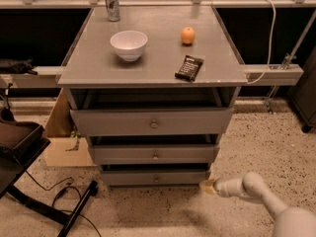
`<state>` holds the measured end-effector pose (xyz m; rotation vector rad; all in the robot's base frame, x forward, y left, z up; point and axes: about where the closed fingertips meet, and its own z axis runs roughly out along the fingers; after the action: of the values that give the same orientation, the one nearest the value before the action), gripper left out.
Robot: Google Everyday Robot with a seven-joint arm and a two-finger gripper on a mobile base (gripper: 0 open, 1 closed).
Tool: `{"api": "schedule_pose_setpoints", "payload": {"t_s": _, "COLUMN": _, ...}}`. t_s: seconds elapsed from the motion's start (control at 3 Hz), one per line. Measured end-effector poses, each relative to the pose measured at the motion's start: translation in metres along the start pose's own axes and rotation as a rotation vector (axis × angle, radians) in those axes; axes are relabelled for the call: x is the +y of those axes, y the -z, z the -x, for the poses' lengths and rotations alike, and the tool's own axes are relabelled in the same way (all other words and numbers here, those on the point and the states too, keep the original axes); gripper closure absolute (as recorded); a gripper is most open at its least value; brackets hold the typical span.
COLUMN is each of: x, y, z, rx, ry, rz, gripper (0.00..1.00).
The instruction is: Close bottom drawer
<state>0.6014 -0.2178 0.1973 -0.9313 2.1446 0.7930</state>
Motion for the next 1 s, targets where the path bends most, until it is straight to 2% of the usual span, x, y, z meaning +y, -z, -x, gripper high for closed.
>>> {"api": "schedule_pose_setpoints", "payload": {"t_s": 0.33, "x": -0.018, "y": 0.09, "z": 0.009, "rx": 0.084, "ry": 0.058, "rz": -0.154, "gripper": 1.0}}
{"api": "schedule_pose_setpoints", "payload": {"t_s": 0.67, "x": -0.013, "y": 0.168, "z": 0.032, "rx": 0.16, "ry": 0.084, "rz": -0.272, "gripper": 1.0}}
{"api": "schedule_pose_setpoints", "payload": {"t_s": 1.0, "x": 0.01, "y": 0.229, "z": 0.065, "rx": 0.217, "ry": 0.102, "rz": -0.366, "gripper": 1.0}}
